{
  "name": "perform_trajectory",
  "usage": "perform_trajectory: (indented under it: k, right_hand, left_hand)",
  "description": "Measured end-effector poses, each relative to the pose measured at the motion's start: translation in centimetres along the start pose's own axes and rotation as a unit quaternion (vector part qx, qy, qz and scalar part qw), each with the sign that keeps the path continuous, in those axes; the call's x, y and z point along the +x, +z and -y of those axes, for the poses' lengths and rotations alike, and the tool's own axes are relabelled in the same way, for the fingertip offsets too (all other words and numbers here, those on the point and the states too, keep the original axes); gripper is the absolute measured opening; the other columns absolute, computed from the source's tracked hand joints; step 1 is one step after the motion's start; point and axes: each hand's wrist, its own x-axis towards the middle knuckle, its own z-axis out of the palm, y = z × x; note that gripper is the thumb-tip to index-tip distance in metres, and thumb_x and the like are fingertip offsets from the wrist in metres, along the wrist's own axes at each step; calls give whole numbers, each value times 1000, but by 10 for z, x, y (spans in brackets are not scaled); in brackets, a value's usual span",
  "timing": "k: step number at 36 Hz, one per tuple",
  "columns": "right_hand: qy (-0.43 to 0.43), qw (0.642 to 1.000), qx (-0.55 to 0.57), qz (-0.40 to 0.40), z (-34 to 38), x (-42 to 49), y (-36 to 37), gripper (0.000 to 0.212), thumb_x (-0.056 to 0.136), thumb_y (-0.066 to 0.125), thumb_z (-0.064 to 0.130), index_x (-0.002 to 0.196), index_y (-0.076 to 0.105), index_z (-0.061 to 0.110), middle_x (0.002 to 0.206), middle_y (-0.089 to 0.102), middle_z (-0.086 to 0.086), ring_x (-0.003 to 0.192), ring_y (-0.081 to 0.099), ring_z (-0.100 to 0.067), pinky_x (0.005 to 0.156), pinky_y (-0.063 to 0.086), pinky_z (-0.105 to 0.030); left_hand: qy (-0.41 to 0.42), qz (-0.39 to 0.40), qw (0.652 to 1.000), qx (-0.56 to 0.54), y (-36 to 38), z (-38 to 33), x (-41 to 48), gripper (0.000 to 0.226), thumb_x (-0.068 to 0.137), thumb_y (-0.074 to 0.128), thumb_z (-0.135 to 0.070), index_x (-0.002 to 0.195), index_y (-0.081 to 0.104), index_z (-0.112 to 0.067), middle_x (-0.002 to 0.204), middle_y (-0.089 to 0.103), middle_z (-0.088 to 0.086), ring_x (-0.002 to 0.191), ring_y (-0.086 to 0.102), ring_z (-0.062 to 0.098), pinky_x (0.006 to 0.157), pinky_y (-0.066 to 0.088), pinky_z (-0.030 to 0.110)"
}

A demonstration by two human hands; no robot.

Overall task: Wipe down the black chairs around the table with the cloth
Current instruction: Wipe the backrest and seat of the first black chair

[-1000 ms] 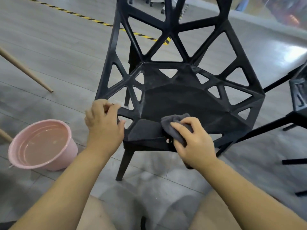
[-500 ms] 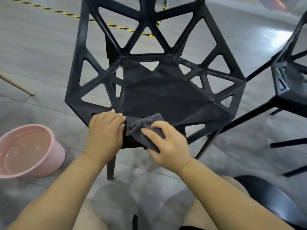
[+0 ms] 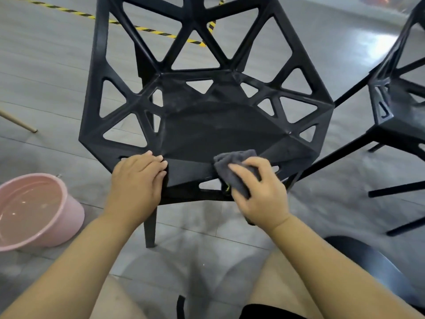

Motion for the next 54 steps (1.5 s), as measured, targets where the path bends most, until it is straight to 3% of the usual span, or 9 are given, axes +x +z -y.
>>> perform_trajectory:
  k: [6,11,14,19,24,33,40,44,54]
  right_hand:
    - [365,927,-25,-85,-57,19,-28,27,87,58,25,110,67,15,107,49,-4,85,47,-9,76,50,-40]
    - [169,985,42,5,-27,14,-20,32,76,56,29,101,71,15,102,55,-5,87,53,-10,71,41,-17]
    - [61,992,43,99,-37,15,-27,35,75,55,30,104,70,17,105,56,-3,86,56,-11,65,46,-21]
    - [265,963,-39,26,-115,33,-48,27,84,58,28,108,70,25,109,53,2,95,53,-12,75,42,-25]
    - [319,944,-15,-84,-107,16,-38,27,79,56,23,100,70,13,103,54,-3,90,50,-8,70,40,-25]
    - [99,990,94,-41,-47,-25,-13,30,79,62,16,108,58,14,112,46,-4,100,53,-15,84,44,-14]
    - [239,963,28,-124,-44,-22,-10,26,81,61,14,101,66,-1,104,51,-14,99,53,-22,85,45,-20]
    - [188,976,56,-91,-12,-24,-1,25,78,63,11,100,66,-1,106,49,-11,95,53,-19,81,46,-20]
    - [-46,989,101,94,66,18,34,36,80,56,21,114,62,12,112,55,-13,73,56,-32,53,50,-40]
  left_hand:
    - [-95,45,993,53,1,-28,19,22,84,56,-32,81,66,-13,78,56,3,73,55,31,71,34,39]
    - [-55,107,993,-3,18,-58,38,39,86,43,-38,97,70,-12,98,65,4,87,62,31,78,44,43]
    - [-39,116,992,-43,27,-73,44,45,86,38,-37,100,70,-7,101,66,7,92,62,33,80,49,43]
    - [-48,82,995,-36,30,-75,42,44,89,39,-37,101,70,-9,101,66,6,92,62,29,80,46,41]
    - [-55,62,996,-22,34,-79,41,41,90,39,-33,99,69,-7,97,65,7,84,60,30,76,44,41]
    - [-55,69,995,-40,32,-78,41,42,90,40,-34,100,68,-5,97,63,9,81,56,32,78,42,40]
    - [-68,119,983,-122,22,-63,39,31,93,58,-25,118,64,-8,122,61,3,116,51,26,98,28,22]
    - [-39,118,986,-115,13,-46,33,28,92,60,-18,117,65,-9,125,61,0,118,50,19,98,20,9]
    - [-5,26,999,-35,-22,18,-1,29,85,47,-13,87,72,2,97,69,14,93,56,26,88,41,33]
